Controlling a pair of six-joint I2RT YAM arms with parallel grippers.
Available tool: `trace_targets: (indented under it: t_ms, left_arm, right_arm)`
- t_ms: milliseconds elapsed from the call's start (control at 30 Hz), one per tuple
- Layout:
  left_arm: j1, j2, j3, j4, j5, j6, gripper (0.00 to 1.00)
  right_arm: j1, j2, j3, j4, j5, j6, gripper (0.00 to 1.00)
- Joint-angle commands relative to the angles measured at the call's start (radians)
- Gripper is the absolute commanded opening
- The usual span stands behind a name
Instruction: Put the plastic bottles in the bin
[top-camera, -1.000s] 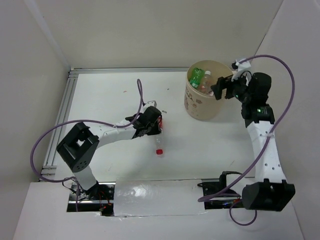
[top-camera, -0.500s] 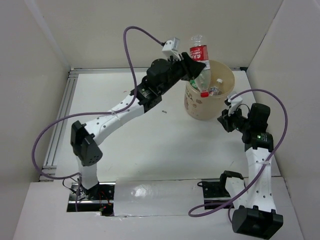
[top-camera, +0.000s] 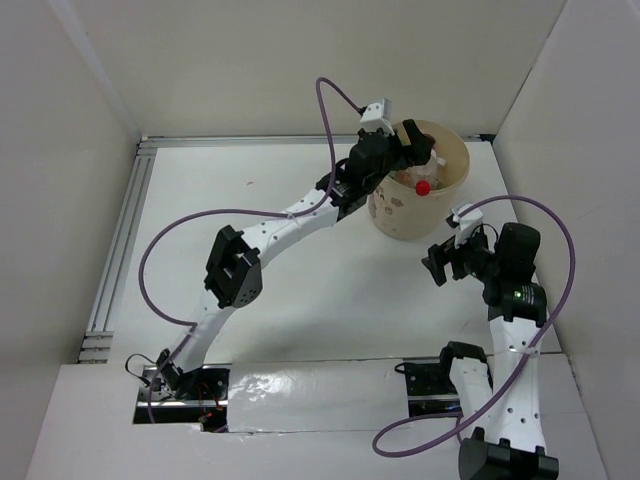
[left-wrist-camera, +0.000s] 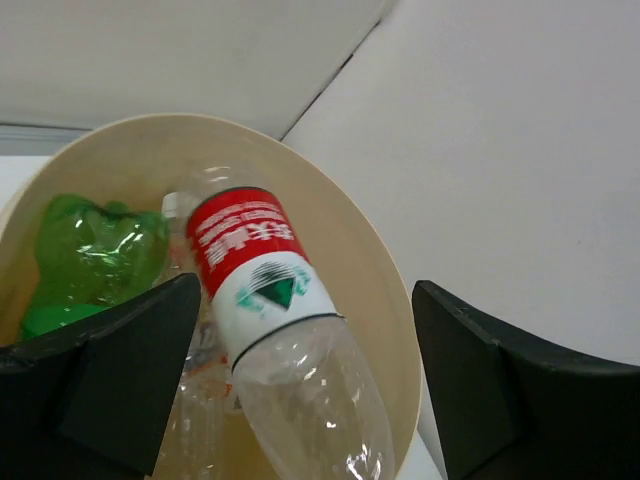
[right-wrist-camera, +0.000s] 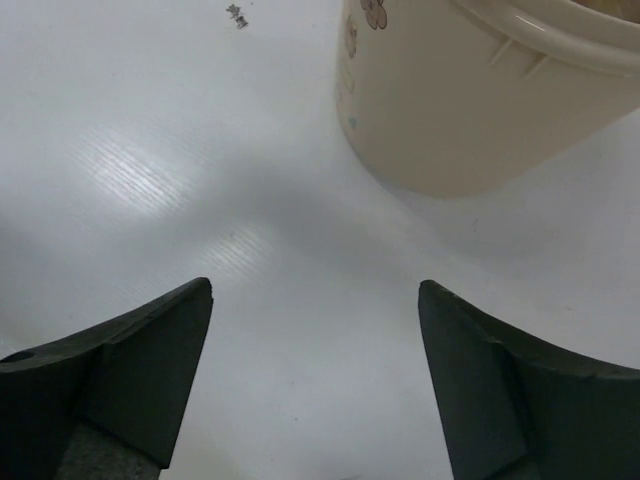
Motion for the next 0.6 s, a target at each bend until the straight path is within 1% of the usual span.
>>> trace_targets:
  t_ms: [0,67,100,133,167,200,267,300,333,367,400,433,500,567]
  left_arm:
    - [0.012,-0.061,0.025,0.058,-0.034,0.029,1.00]
    - [0.013,-0.093,-0.021,0.067,-0.034,0.029,1.00]
    - [0.013,-0.136,-0.046,0.081,-0.025,0.038,1.00]
    - [0.013,-0.188,-0.122,0.122,-0.024,0.062,1.00]
    - [0.013,-0.188,-0.122,0.122,-0.024,0.062,1.00]
    - [0.013,-0.247,-0.148,0.134,-0.024,0.074,1.00]
    - [0.013,-0.315,-0.234,0.144,-0.024,0.127,1.00]
    - [0.022,-0.353,-0.272,0.144,-0.024,0.146,1.00]
    - [0.022,-0.440,-0.317,0.144,-0.024,0.204,1.00]
    - [0.022,-0.487,-0.421,0.115,-0.011,0.234,1.00]
    - [0.022,-0.533,-0.482,0.098,0.009,0.264,1.00]
    - [0.022,-0.627,-0.611,0.076,0.021,0.318,1.00]
    - [0.022,-0.726,-0.757,-0.011,0.046,0.346,1.00]
    - [0.036,-0.829,-0.918,-0.036,0.112,0.364,1.00]
  right_arm:
    - [-0.004,-0.008,-0.010,0.004,0.028,0.015,0.92]
    - [-0.004,0.004,-0.019,0.017,0.040,0.034,0.94]
    - [-0.004,0.017,-0.019,0.029,0.054,0.046,0.94]
    - [-0.004,0.042,-0.019,0.044,0.080,0.081,0.98]
    - [-0.004,0.042,-0.019,0.056,0.101,0.081,0.98]
    - [-0.004,0.054,-0.019,0.073,0.130,0.130,1.00]
    - [0.005,0.068,-0.019,0.110,0.198,0.188,1.00]
    - [0.005,0.085,-0.028,0.144,0.271,0.245,1.00]
    - [0.015,0.096,-0.028,0.158,0.310,0.273,1.00]
    - [0.015,0.106,-0.028,0.168,0.343,0.297,1.00]
    - [0.015,0.116,-0.028,0.178,0.392,0.325,1.00]
    - [0.015,0.116,-0.028,0.178,0.411,0.337,1.00]
    - [0.015,0.127,-0.028,0.210,0.452,0.359,1.00]
    - [0.024,0.127,-0.040,0.221,0.462,0.369,1.00]
